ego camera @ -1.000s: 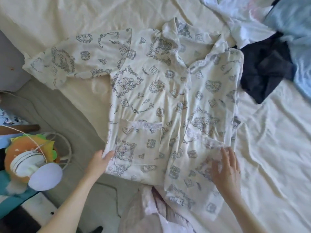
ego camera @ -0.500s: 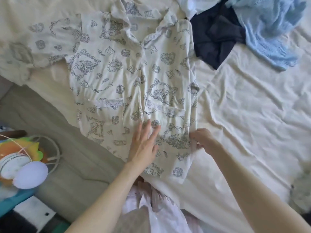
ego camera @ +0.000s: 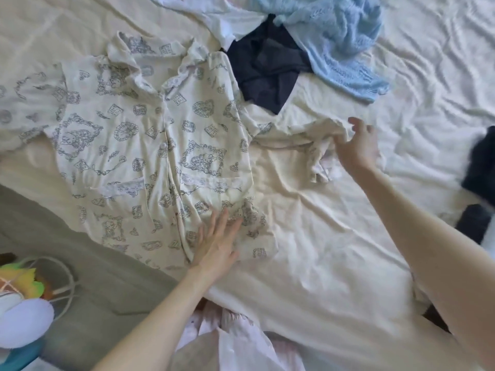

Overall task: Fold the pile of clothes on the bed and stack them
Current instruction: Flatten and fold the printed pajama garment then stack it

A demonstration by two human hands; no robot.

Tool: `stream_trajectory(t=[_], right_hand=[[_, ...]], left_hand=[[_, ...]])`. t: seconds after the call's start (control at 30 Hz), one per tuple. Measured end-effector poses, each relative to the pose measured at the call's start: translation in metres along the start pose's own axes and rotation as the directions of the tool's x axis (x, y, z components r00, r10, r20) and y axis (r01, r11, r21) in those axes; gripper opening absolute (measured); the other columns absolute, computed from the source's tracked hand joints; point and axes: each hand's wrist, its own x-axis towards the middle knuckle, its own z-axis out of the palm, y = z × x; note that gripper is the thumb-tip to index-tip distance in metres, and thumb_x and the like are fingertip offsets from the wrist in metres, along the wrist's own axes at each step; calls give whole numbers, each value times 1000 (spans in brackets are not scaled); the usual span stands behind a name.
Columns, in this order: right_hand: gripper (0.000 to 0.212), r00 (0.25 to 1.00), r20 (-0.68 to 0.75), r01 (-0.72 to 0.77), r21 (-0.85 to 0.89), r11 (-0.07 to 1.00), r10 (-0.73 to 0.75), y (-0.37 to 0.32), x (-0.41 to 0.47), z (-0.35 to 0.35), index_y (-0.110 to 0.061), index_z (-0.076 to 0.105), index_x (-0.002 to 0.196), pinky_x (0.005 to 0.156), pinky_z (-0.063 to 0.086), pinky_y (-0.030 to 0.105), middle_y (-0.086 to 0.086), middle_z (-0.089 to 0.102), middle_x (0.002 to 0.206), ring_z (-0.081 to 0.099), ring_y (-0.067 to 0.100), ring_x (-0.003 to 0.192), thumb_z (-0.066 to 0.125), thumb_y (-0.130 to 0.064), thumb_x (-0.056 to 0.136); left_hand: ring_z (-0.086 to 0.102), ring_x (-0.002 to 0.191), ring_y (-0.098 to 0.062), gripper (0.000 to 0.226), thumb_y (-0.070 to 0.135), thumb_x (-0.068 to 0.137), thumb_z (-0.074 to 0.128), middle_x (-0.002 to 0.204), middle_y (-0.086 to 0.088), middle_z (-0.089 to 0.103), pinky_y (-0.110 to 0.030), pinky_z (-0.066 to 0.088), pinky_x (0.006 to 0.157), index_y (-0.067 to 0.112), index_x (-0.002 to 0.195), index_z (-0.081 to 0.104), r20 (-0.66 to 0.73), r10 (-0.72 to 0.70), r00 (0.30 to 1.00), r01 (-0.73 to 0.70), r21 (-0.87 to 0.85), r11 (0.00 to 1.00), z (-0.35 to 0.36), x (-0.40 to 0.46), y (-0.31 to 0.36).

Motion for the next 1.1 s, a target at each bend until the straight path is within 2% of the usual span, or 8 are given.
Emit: stream_trajectory(t=[0.07,0.17,0.27,0.4,0.57,0.8,0.97,1.1], right_hand=[[35,994,81,77,-37,996,-73,5,-30,18,-8,56,124,96,40,37,16,57,123,52,32,114,51,-24,93],[38,868,495,0,86,996,-43,22,-100,58,-8,58,121,77,43,26,11,65,112,61,25,102,54,-35,94],[28,697,716,-219,151,964,46,44,-162,92,-16,59,110,65,42,20,-1,63,94,60,17,87,60,-37,91],[35,802,589,-329,295,897,100,60,-196,103,-19,37,60,42,23,17,-8,33,55,29,8,49,54,-17,91],[14,866,486,-354,424,833,121,67,-196,79,-16,57,87,45,37,19,-1,52,70,48,12,57,48,-18,97],[19,892,390,-373,355,857,227,97,-185,64,-12,61,74,32,32,16,-1,49,51,43,1,30,58,-19,91],[31,840,508,-191,-54,980,191,114,-185,72,-7,55,71,45,28,27,0,46,53,43,10,45,53,-29,93],[32,846,480,-265,2,964,232,107,-161,73,-7,62,85,54,35,24,1,58,69,52,13,61,54,-37,92]], left_hand=[[-6,145,-29,63,16,92,49,158,-10,1,-45,5,116,20,149,21,-103,-27,994,23,-48,999,1,-5,13],[44,121,-36,39,6,81,66,129,-18,46,-46,37,101,4,118,56,-278,-155,948,112,-167,980,7,-13,20],[49,112,-34,35,3,75,70,115,-16,53,-43,43,95,2,108,60,-271,-229,935,172,-220,960,17,-20,12],[38,132,-33,47,16,82,70,135,-16,47,-43,29,112,3,125,54,-170,-118,978,88,-174,981,31,-32,4],[9,145,-29,70,29,86,66,156,-9,19,-44,4,116,16,146,31,-132,27,991,-40,-96,995,33,-38,22],[-15,144,-26,82,9,92,50,158,-4,-11,-47,-2,115,36,149,-2,-18,55,998,-54,55,997,43,-22,38],[-15,144,-25,83,-8,89,36,158,-1,-12,-43,12,117,32,150,-3,122,88,989,-102,121,987,47,-19,28],[-2,145,-23,59,29,96,41,159,0,-2,-49,15,114,33,148,15,221,142,965,-160,64,985,30,-15,25]])
